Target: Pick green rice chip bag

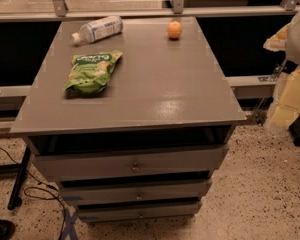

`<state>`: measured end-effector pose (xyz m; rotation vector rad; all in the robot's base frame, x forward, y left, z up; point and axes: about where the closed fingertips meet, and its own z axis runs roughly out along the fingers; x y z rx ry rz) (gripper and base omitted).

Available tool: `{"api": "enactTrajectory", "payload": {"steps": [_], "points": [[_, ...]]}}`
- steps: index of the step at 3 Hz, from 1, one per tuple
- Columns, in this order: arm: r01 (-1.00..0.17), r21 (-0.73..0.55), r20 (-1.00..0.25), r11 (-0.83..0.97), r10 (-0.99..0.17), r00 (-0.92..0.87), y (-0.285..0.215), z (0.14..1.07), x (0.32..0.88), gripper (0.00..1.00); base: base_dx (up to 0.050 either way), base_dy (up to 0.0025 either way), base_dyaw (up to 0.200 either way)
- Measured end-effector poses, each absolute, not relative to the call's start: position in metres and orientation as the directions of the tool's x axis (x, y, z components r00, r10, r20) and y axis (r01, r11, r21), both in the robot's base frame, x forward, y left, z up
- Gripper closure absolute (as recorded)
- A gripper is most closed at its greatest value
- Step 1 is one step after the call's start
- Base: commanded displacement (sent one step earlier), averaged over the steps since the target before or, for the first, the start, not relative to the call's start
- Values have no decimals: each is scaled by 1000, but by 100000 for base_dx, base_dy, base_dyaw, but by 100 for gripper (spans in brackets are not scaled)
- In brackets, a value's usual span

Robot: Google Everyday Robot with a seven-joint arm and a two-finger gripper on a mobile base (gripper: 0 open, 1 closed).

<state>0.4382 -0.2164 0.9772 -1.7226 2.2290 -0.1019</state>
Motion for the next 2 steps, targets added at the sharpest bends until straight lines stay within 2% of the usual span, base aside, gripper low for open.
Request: {"api": "enactTrajectory", "payload": {"steps": [1,2], "points": [[-930,-250,-208,270,-953,-221,-216,977,438,0,10000,0,-9],[-930,-250,-208,270,-953,-221,-216,977,438,0,0,0,0]]}}
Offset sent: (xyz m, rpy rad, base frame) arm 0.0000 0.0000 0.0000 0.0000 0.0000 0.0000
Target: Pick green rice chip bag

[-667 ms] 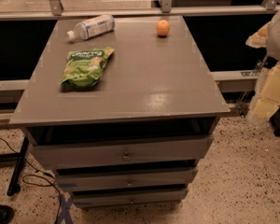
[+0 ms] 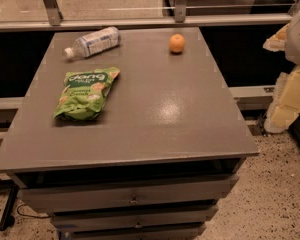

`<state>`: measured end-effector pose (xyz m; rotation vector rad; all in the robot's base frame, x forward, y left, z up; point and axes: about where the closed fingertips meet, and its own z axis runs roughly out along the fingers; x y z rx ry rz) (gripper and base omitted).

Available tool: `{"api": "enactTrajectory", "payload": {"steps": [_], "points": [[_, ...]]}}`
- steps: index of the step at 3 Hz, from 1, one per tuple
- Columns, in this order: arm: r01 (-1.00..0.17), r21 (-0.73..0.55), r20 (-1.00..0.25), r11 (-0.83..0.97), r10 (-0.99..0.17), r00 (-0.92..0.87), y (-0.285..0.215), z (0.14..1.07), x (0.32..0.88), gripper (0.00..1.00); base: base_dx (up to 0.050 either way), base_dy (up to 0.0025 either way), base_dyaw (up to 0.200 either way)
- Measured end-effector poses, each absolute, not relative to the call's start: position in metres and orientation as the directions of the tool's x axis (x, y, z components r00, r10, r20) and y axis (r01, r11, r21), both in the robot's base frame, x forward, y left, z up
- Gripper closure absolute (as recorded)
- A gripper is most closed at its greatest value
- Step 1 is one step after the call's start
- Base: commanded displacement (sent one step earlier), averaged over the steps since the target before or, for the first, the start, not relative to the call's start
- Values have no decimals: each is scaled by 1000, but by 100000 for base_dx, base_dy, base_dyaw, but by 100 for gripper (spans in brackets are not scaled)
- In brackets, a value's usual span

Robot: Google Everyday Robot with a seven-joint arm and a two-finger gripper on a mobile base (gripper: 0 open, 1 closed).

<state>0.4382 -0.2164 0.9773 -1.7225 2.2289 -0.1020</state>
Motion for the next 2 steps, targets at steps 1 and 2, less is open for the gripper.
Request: {"api": "enactTrajectory", "payload": {"steps": [1,2], "points": [[-944,-231,-315,237,-936,-158,-165,961,458,0,0,0,0],[-973,-158,-501,170,-863,-69,-63,926,472,0,0,0,0]]}}
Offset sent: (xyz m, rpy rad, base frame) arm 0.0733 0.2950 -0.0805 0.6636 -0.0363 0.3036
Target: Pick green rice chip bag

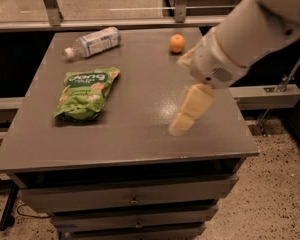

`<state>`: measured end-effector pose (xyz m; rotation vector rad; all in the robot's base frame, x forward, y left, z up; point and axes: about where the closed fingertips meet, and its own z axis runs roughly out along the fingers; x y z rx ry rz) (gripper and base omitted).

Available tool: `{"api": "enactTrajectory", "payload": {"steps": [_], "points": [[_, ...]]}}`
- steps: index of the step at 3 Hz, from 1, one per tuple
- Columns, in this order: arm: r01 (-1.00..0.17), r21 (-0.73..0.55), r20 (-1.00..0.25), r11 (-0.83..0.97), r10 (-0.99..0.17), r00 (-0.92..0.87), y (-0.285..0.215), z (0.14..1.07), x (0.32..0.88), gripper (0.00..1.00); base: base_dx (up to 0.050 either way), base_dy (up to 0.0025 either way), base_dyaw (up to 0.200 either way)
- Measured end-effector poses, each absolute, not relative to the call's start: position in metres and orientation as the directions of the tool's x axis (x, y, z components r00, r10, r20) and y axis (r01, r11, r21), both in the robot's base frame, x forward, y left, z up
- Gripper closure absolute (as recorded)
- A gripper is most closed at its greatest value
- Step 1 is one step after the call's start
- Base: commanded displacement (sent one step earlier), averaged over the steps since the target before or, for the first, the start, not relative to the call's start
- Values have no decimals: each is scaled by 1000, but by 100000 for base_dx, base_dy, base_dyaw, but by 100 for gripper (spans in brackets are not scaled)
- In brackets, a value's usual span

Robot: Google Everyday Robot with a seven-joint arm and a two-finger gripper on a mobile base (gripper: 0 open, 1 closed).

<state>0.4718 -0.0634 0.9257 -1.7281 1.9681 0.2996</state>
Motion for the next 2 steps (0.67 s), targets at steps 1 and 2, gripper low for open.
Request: {"api": "enactTrajectory", "payload": {"steps": [1,2], "points": [[-983,-138,-646,117,-763,0,20,905,485,0,0,0,0],[-980,-163,-745,114,-665,46,79,902,508,0,0,0,0]]}}
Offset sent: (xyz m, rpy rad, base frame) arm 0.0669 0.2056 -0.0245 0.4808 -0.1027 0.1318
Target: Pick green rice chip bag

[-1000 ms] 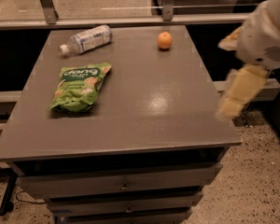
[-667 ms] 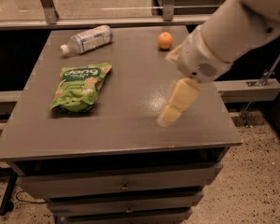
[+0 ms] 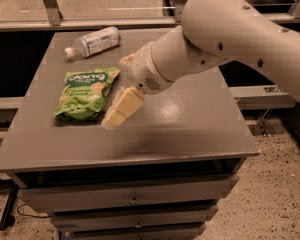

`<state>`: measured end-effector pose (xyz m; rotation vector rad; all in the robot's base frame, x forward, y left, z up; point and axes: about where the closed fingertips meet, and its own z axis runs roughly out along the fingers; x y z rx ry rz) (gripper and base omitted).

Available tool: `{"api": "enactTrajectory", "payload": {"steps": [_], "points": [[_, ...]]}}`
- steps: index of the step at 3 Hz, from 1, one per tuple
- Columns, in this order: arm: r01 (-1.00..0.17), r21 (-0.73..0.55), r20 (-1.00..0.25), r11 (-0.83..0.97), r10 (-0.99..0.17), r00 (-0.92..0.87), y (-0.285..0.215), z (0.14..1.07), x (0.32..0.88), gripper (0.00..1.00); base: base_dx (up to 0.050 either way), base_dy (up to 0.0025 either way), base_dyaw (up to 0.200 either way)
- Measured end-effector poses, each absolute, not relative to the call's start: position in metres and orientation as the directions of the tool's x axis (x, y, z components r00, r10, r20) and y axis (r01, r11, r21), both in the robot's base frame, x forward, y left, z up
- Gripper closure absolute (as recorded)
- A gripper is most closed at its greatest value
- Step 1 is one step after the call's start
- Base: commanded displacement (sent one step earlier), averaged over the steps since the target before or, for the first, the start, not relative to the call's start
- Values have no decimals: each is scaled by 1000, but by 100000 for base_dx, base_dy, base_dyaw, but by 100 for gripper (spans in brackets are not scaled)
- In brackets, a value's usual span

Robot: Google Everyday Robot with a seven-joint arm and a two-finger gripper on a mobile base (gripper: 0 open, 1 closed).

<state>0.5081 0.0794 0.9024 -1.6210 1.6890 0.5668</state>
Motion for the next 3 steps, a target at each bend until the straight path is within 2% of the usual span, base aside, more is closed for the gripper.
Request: {"api": "enactTrajectory", "payload": {"steps": [1,3], "points": [[-968,-205,-795,142,-602,80,113,904,534,0,0,0,0],[-948,-281,-784,149,-606,137,141,876,571,0,0,0,0]]}}
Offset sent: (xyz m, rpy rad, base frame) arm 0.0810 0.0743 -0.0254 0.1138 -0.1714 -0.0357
